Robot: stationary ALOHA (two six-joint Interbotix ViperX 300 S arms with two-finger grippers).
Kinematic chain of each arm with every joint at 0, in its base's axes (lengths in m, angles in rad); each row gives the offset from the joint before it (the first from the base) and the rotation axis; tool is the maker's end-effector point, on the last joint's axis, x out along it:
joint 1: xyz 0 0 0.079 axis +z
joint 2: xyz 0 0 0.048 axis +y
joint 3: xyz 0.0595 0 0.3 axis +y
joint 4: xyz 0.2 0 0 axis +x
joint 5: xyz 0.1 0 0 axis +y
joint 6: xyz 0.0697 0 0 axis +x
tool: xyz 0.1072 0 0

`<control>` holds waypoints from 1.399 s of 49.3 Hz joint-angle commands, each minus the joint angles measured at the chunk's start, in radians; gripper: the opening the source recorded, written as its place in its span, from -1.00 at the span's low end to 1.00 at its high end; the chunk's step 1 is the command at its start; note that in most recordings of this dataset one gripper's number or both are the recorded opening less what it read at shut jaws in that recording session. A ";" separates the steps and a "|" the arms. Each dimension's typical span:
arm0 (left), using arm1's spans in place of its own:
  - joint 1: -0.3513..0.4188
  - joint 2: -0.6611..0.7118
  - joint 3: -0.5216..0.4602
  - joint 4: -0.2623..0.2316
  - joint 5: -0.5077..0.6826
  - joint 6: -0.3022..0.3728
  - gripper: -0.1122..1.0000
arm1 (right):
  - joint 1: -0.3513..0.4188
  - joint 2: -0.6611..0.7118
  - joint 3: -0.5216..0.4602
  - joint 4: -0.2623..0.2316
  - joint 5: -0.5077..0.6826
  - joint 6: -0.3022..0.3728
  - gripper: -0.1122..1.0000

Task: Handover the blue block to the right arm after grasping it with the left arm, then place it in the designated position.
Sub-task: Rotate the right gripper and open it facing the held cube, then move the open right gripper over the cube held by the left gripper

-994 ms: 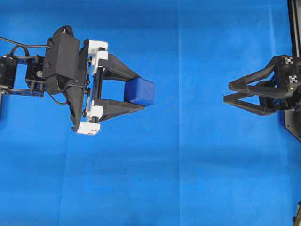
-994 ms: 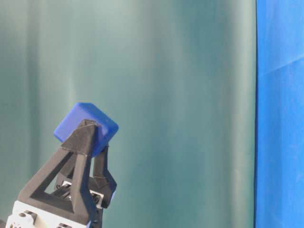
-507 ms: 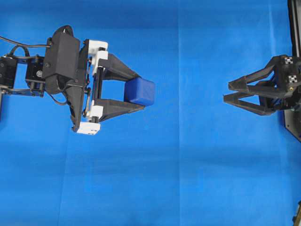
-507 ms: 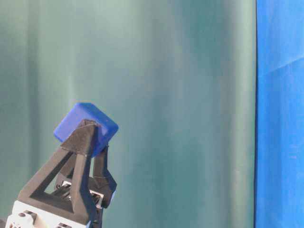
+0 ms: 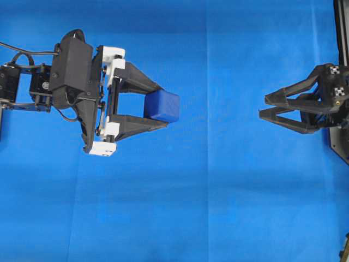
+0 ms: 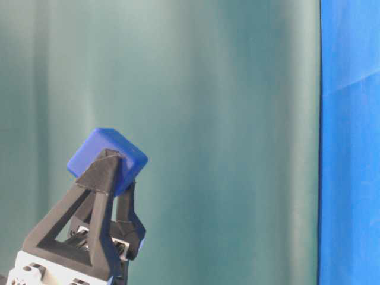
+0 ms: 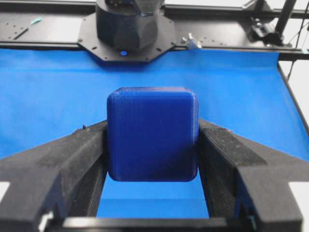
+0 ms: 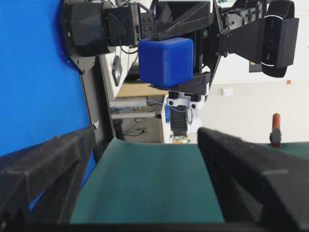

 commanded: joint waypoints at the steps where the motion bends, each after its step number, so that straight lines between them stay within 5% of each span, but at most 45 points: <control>1: 0.002 -0.017 -0.014 -0.002 -0.012 -0.002 0.07 | 0.000 0.005 -0.028 0.000 -0.005 0.002 0.93; 31: 0.002 -0.018 -0.011 -0.002 -0.012 -0.002 0.07 | 0.002 0.051 -0.049 0.002 -0.009 0.002 0.90; 69: 0.002 -0.017 -0.012 -0.005 -0.006 -0.003 0.07 | -0.002 0.485 -0.417 0.005 -0.025 0.006 0.90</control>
